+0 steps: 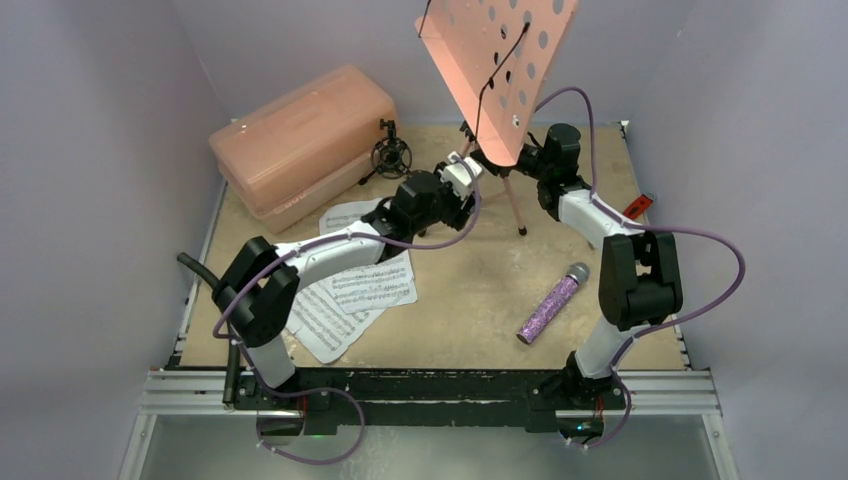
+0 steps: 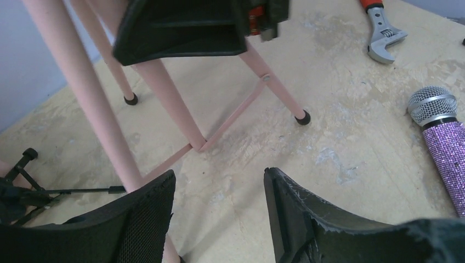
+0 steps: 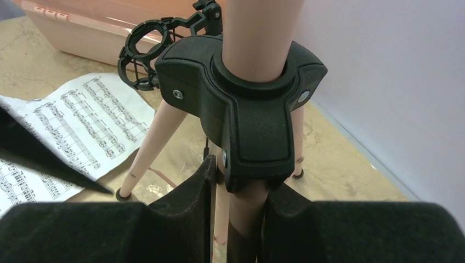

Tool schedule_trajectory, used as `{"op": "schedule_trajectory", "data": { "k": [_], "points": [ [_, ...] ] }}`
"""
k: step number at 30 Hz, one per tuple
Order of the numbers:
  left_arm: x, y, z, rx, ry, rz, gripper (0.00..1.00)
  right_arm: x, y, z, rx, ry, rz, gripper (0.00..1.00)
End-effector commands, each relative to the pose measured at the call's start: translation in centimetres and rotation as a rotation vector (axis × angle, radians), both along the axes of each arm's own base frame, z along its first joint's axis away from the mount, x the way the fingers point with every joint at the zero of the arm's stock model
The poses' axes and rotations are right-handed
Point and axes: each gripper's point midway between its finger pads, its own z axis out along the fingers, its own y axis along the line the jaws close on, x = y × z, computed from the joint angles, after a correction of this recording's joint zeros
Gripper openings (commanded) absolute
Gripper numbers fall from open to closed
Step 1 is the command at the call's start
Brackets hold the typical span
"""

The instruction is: Set up the instrument practice props

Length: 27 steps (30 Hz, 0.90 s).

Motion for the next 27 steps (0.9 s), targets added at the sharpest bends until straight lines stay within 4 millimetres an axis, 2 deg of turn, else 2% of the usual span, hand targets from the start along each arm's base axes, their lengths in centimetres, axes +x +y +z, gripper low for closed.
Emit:
{"op": "schedule_trajectory", "data": {
  "k": [1,7,10,11,16,20,22,27],
  "points": [
    [1.7,0.4,4.5,-0.126,-0.014,-0.132,0.6,0.4,-1.2,0.2,-0.065,-0.045,-0.041,0.0],
    [5.4,2.0,4.3,-0.119,0.01,-0.129,0.62,0.3,-1.0,0.2,-0.062,-0.036,-0.033,0.0],
    [6.0,1.0,4.2,-0.156,0.023,-0.205,0.62,0.4,-1.0,0.2,-0.06,-0.033,-0.032,0.0],
    [6.3,0.1,3.3,-0.155,0.045,-0.255,0.6,0.5,-0.9,0.3,-0.058,-0.03,-0.032,0.0],
    [6.6,-1.4,2.1,-0.164,0.065,-0.317,0.45,0.7,-0.9,0.8,-0.056,-0.036,-0.032,0.0],
    [7.0,-1.3,2.0,-0.163,0.057,-0.298,0.19,0.8,-0.8,1.0,-0.055,-0.037,-0.03,0.0],
    [6.9,-1.0,2.0,-0.16,0.057,-0.287,0.0,1.0,-0.9,1.1,-0.053,-0.035,-0.037,0.0],
    [6.7,0.2,2.1,-0.169,0.062,-0.205,0.0,2.0,-0.8,1.2,-0.035,-0.025,-0.051,0.0]
  ]
}}
